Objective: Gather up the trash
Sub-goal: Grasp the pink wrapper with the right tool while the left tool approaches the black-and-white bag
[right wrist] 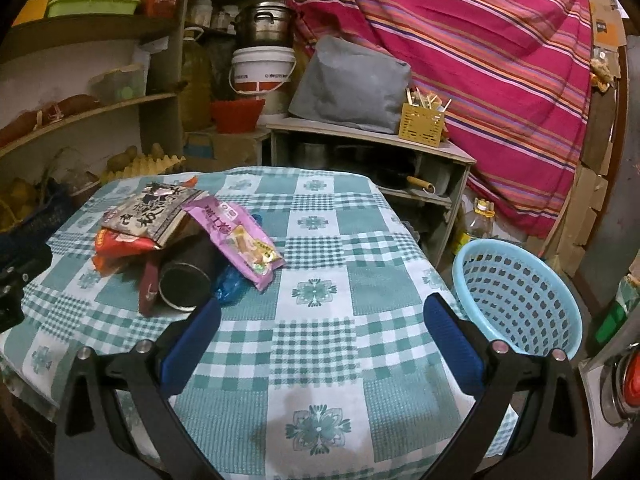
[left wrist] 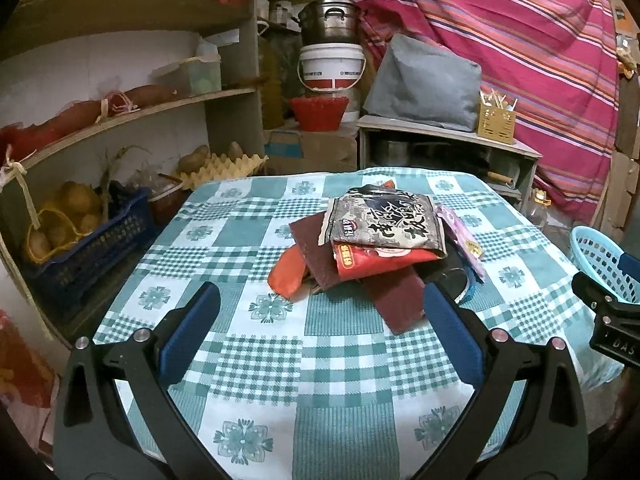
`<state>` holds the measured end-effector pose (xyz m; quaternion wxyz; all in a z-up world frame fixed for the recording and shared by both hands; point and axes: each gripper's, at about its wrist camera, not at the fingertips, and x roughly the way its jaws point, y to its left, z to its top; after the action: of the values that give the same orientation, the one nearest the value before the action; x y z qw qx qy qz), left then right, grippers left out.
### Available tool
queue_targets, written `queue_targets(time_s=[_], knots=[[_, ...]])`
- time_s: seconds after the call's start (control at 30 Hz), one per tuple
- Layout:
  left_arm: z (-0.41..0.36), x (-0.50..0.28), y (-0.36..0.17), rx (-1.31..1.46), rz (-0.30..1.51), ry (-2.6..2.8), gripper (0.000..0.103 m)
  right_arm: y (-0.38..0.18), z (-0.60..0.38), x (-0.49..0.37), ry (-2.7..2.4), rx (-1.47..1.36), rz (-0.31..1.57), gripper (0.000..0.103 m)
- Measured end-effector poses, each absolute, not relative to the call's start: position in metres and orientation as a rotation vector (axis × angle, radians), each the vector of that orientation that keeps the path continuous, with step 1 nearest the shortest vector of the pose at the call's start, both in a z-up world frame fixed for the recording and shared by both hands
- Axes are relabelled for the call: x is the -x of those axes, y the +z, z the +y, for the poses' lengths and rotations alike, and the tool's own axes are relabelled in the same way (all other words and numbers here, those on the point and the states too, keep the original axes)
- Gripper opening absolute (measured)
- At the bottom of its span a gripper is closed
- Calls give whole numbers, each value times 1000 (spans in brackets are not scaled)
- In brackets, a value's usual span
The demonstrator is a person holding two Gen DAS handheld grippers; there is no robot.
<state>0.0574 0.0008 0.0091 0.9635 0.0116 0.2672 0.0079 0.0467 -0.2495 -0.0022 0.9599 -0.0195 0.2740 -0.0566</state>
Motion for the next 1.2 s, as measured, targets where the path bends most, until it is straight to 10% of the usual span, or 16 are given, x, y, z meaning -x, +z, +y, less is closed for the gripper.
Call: queue_targets(time_s=[1.2], knots=[[42, -149, 12, -35, 626, 54, 98, -16, -202, -168, 11, 101, 691, 99]])
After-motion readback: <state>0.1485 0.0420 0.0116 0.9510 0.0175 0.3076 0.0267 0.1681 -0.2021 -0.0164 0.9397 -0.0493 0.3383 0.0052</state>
